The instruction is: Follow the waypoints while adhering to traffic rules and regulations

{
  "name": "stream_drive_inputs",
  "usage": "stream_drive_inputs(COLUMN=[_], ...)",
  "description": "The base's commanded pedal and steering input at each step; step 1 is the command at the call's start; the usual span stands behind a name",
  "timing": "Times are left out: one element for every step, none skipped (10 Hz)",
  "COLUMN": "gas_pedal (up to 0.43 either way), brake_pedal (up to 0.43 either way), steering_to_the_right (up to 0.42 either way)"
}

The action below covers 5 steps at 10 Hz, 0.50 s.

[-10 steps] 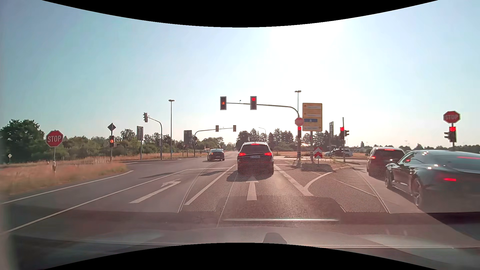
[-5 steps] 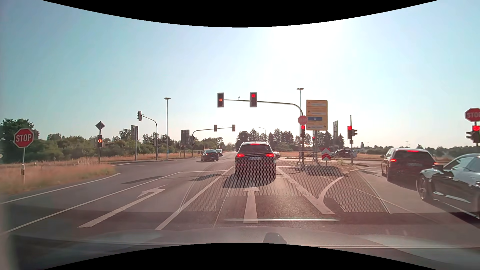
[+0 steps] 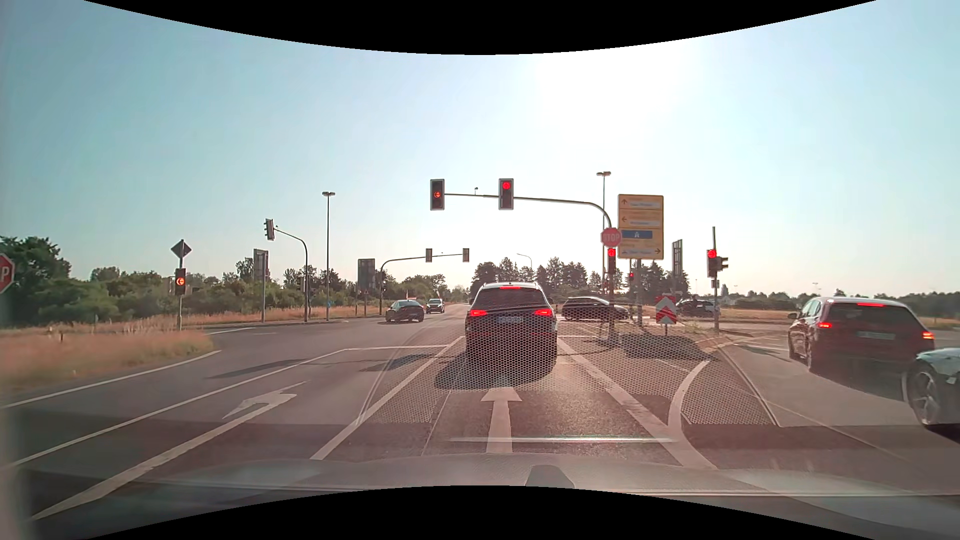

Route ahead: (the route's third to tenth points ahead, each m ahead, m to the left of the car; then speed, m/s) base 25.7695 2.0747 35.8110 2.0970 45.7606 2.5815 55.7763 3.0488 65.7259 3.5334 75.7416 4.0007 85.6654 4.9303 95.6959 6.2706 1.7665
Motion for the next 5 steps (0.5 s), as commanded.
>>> stream_drive_inputs(gas_pedal=[0.000, 0.000, 0.000, 0.000, 0.000], brake_pedal=[0.000, 0.000, 0.000, 0.000, 0.000], steering_to_the_right=[0.000, 0.000, 0.000, 0.000, 0.000])
